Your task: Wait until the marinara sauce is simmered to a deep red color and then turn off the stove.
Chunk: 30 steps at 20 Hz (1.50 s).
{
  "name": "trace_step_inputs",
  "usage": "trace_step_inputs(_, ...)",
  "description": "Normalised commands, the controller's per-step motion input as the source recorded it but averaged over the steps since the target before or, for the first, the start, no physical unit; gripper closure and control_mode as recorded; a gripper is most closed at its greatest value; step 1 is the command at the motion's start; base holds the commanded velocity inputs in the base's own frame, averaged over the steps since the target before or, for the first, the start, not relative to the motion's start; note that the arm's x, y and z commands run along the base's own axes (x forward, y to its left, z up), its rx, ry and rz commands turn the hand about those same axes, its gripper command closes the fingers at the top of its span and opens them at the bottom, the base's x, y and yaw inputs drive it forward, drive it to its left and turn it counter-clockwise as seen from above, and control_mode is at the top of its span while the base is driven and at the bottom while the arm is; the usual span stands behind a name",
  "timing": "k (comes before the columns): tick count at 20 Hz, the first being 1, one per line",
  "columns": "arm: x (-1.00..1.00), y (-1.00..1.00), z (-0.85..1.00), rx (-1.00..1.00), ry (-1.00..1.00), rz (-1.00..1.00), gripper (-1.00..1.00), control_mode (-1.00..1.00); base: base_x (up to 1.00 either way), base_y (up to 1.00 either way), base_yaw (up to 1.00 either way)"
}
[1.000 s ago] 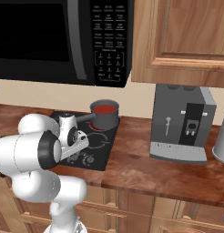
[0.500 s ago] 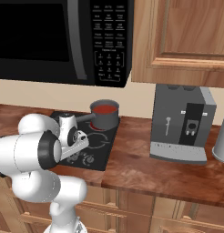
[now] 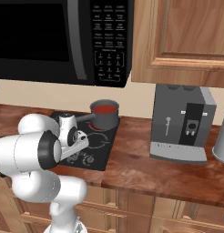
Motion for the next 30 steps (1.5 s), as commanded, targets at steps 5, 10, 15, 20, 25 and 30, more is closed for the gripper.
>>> trace_step_inputs(5,0.00,0.00,0.00,0.00,0.00,0.00,1.00,-1.00,0.00,0.00,0.00)
trace_step_inputs(10,0.00,0.00,0.00,0.00,0.00,0.00,1.00,-1.00,0.00,0.00,0.00)
trace_step_inputs(15,0.00,0.00,0.00,0.00,0.00,0.00,1.00,-1.00,0.00,0.00,0.00)
trace_step_inputs(20,0.00,0.00,0.00,0.00,0.00,0.00,1.00,-1.00,0.00,0.00,0.00)
trace_step_inputs(25,0.00,-0.03,0.00,0.00,0.03,0.00,1.00,-1.00,0.00,0.00,0.00)
trace_step_inputs(30,0.00,-0.14,0.00,0.00,0.02,-0.11,1.00,-1.00,0.00,0.00,0.00)
